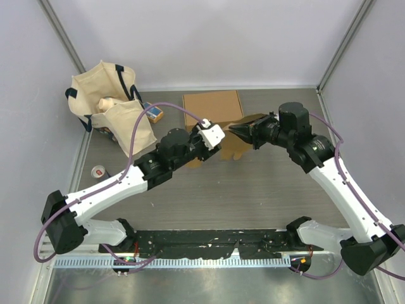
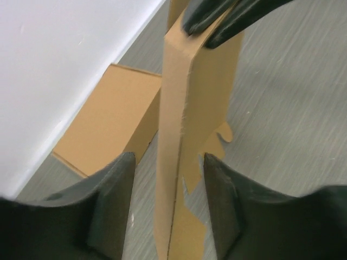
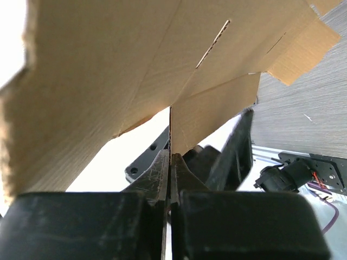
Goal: Fold the paper box
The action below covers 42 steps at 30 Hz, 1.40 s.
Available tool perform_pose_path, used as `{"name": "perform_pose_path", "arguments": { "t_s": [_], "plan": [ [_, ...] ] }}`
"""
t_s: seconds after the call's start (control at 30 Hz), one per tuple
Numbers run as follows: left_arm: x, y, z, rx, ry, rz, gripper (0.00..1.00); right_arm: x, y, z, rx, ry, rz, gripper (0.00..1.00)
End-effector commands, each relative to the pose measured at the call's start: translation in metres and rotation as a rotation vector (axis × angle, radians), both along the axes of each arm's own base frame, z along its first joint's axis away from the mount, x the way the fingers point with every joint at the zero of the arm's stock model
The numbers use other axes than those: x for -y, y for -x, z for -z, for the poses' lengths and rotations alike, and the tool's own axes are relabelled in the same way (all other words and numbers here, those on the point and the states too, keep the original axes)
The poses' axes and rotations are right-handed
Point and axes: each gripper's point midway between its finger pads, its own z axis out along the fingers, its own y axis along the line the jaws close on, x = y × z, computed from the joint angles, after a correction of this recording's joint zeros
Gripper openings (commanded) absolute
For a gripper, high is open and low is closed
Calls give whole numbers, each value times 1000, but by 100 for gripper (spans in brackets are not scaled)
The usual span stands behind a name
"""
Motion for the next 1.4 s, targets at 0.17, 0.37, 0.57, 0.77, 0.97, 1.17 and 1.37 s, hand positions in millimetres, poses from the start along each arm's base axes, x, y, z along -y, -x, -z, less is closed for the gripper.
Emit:
{"name": "perform_pose_path", "arguments": {
  "t_s": [0.17, 0.37, 0.57, 0.77, 0.97, 1.17, 1.37],
  "plan": [
    [-24, -11, -38, 129, 0, -109, 8, 0, -2, -44, 351, 17, -115, 35],
    [-42, 16, -48, 29, -15, -68, 0, 13, 30, -97, 1141, 311, -524, 72],
    [-44, 74, -57, -123, -56, 167, 0, 22, 67, -79, 1676, 703, -730, 90],
    [-51, 82, -44, -243, -151, 179, 0, 20, 71, -103, 1796, 774, -677, 86],
    [-53, 73, -48, -281, -129, 187, 0, 19, 68, -122, 1812, 796, -699, 86],
    [-47, 68, -45, -311, -148, 204, 0, -7, 56, -77, 1723, 730, -862, 79],
    [-39, 69, -45, -338, -159, 242, 0, -23, 46, -45, 1671, 730, -910, 72]
  ]
}}
